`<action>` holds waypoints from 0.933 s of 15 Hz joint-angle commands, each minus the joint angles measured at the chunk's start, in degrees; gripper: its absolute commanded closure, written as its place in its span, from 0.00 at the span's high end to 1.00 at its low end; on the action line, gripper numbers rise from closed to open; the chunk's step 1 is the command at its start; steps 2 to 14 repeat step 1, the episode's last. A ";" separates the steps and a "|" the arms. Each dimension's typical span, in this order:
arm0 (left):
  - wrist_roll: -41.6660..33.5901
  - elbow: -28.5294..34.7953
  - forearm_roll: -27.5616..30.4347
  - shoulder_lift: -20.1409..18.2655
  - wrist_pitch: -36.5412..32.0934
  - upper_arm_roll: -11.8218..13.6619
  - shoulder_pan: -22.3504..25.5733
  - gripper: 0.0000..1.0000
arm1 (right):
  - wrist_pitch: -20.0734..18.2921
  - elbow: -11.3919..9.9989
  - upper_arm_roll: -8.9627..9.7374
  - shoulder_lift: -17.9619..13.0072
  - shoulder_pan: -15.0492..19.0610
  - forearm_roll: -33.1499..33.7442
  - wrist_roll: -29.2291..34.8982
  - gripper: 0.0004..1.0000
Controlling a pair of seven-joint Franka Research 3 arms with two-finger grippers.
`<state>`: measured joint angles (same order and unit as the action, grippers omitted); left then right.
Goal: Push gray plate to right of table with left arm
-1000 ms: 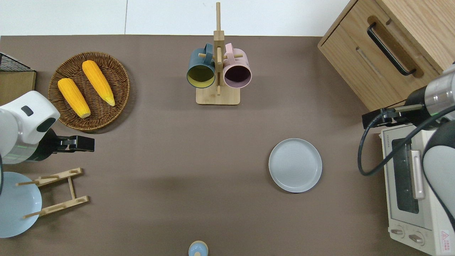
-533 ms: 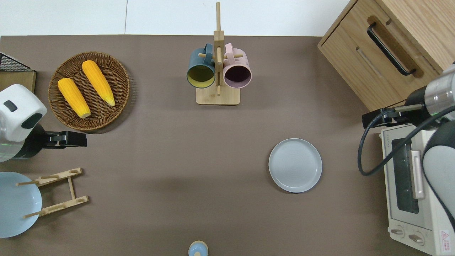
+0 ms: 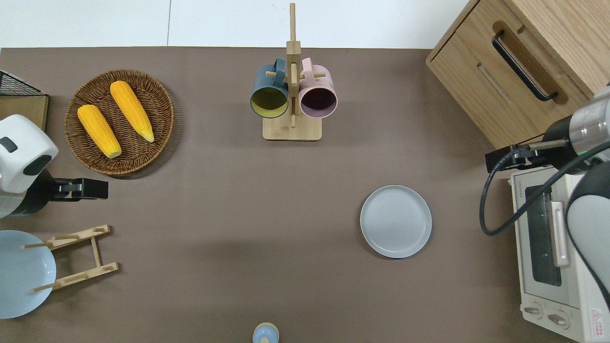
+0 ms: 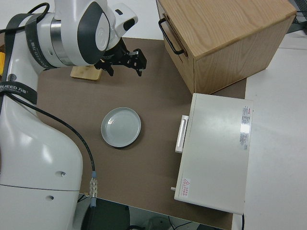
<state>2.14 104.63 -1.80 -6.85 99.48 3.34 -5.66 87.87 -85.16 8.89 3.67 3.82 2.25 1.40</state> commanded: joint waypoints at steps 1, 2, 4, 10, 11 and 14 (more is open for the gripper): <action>0.06 -0.40 -0.05 -0.45 -1.22 0.17 -0.14 0.99 | -0.59 0.08 -0.01 -0.33 0.04 -0.40 0.18 0.98; 0.06 -0.40 -0.05 -0.45 -1.22 0.17 -0.14 0.99 | -0.59 0.08 -0.01 -0.33 0.04 -0.40 0.18 0.98; 0.06 -0.40 -0.05 -0.45 -1.22 0.17 -0.14 0.99 | -0.59 0.08 -0.01 -0.33 0.04 -0.40 0.18 0.98; 0.06 -0.40 -0.05 -0.45 -1.22 0.17 -0.14 0.99 | -0.59 0.08 -0.01 -0.33 0.04 -0.40 0.18 0.98; 0.06 -0.40 -0.05 -0.45 -1.22 0.17 -0.14 0.99 | -0.59 0.08 -0.01 -0.33 0.04 -0.40 0.18 0.98; 0.06 -0.40 -0.05 -0.45 -1.22 0.17 -0.14 0.99 | -0.59 0.08 -0.01 -0.33 0.04 -0.40 0.18 0.98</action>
